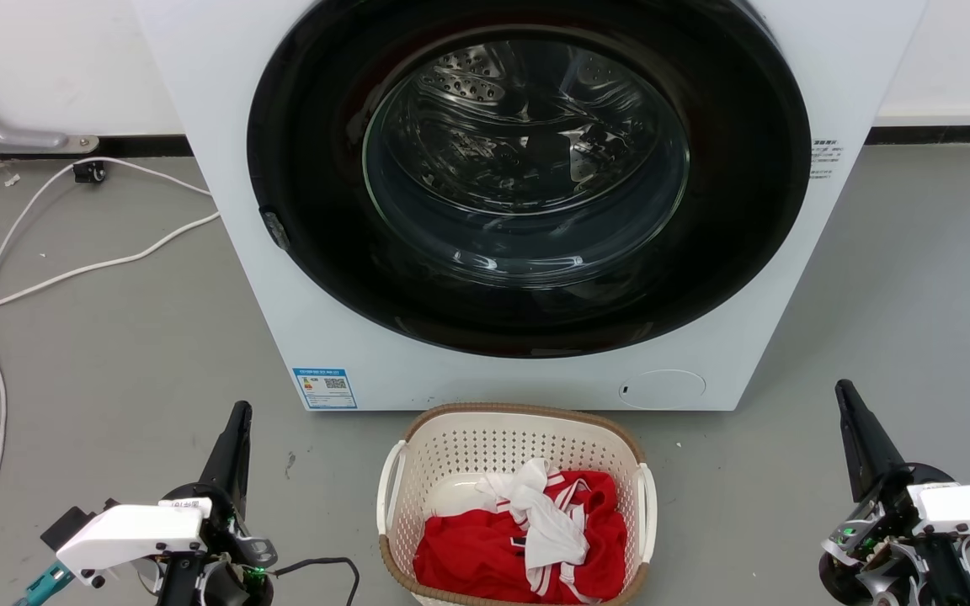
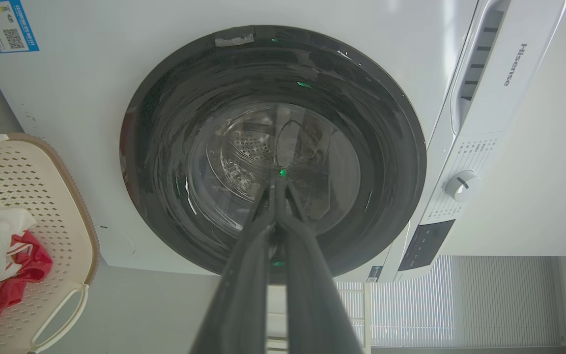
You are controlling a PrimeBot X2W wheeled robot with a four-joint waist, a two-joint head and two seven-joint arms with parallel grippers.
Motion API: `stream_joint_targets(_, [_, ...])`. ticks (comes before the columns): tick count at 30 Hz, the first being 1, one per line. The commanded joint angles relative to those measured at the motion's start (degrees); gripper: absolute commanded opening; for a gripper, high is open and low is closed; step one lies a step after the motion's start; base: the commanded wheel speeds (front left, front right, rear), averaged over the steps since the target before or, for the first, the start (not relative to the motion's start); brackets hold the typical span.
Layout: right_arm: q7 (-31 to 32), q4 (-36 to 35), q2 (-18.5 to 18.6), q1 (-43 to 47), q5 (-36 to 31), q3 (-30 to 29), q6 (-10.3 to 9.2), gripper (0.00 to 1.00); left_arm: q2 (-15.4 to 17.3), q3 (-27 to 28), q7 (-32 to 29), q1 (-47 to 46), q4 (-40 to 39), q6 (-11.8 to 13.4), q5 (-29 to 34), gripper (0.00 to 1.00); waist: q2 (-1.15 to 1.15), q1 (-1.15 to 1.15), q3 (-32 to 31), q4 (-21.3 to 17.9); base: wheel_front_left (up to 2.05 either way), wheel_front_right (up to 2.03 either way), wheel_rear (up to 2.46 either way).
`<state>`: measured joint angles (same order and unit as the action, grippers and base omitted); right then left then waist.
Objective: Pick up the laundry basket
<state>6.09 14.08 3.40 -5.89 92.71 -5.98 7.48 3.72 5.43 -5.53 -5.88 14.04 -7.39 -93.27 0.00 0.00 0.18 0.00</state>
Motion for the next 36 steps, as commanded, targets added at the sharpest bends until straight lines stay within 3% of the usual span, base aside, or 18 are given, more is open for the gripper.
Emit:
stream_joint_targets(1, [0.1, 0.0, -0.2, -0.7, -0.2, -0.1, 0.02, 0.00, -0.1, 0.1, -0.3, -0.5, 0.1, -0.2, 0.3, 0.00, 0.00, 0.00, 0.0, 0.0, 0.00, 0.00, 0.00])
stream_joint_targets(17, [0.2, 0.1, -0.3, -0.7, -0.4, -0.2, 0.02, 0.00, -0.2, 0.4, -0.4, -0.6, 0.1, -0.2, 0.4, 0.00, 0.00, 0.00, 0.0, 0.0, 0.00, 0.00, 0.00])
stream_joint_targets(18, [0.0, 0.0, -0.1, 0.0, 0.0, -0.1, 0.00, 1.00, -0.2, 0.2, -0.3, 0.0, 0.0, 0.0, 0.3, 1.00, 0.00, 0.00, 0.0, 0.0, 0.00, 0.00, 0.00])
stream_joint_targets(29, [-2.6, -0.3, -0.2, 1.2, -1.8, 1.5, 0.00, 1.00, -0.4, -2.3, 2.3, 0.3, 0.1, 0.0, 2.4, 1.00, 0.00, 0.00, 0.0, 0.1, 0.00, 0.00, 0.00])
stream_joint_targets(36, [-4.5, -1.4, -0.2, 1.4, -7.7, 1.5, 0.00, 1.00, -0.4, -3.2, 4.2, 0.0, -1.3, 0.0, 10.3, 1.00, 0.00, 0.00, 0.0, 0.2, 0.00, 0.00, 0.00])
